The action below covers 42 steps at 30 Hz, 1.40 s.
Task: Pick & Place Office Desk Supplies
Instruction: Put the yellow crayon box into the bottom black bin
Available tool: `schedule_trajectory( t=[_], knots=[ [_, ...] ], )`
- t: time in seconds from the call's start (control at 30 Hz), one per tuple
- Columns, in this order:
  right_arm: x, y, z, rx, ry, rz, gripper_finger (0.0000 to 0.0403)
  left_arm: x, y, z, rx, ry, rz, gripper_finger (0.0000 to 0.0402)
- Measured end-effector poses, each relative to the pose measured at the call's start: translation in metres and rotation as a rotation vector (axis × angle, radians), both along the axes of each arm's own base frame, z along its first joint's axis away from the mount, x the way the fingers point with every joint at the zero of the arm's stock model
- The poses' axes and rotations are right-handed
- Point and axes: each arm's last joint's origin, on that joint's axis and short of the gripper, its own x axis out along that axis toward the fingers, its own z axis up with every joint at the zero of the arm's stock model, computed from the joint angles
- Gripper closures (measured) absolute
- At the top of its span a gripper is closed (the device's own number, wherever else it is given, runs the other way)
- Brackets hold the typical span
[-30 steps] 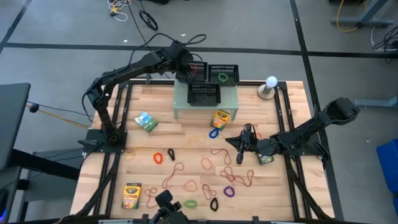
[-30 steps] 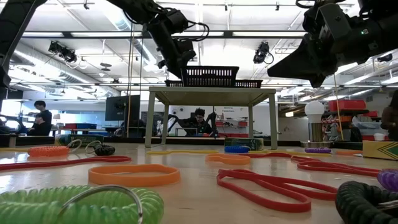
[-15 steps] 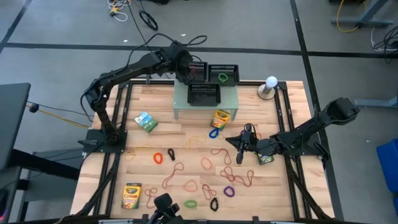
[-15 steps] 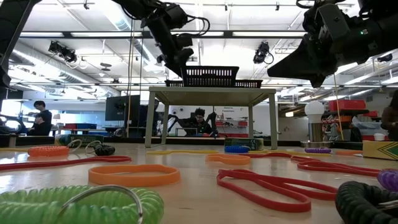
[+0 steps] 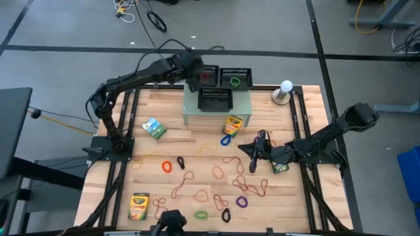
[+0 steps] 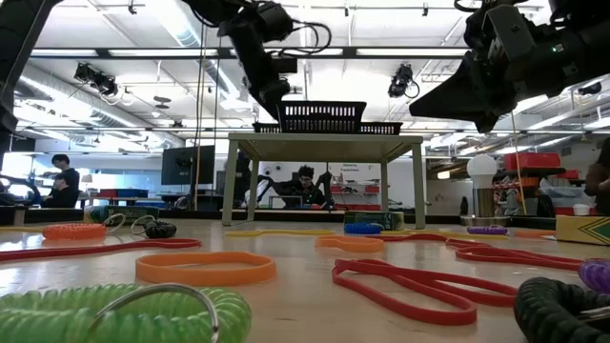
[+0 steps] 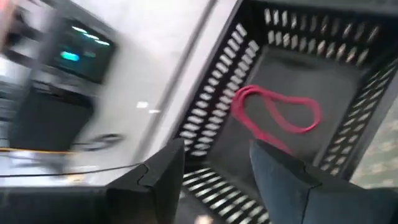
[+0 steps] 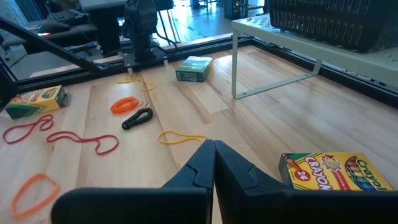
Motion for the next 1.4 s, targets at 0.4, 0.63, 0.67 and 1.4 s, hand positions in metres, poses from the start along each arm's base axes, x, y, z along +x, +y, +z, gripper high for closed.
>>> schedule_trajectory(
  t=[0.4,0.63,0.67,1.4],
  knots=[
    [-0.001,0.003,0.000,-0.039,0.013,0.023,0.0394,-0.036,-0.072,-0.004,0.094,-0.061,0.089,0.0385],
    [-0.001,0.003,0.000,-0.039,0.012,0.023,0.0394,-0.087,-0.114,-0.042,0.147,-0.251,0.031,0.0388],
    [-0.001,0.003,0.000,-0.038,0.012,0.023,0.0394,-0.093,-0.120,-0.046,0.152,-0.291,0.017,0.0388],
    [0.004,0.007,0.003,0.294,-0.057,0.212,0.0394,-0.132,-0.183,-0.161,-0.457,-0.702,-0.512,0.0392]
  ],
)
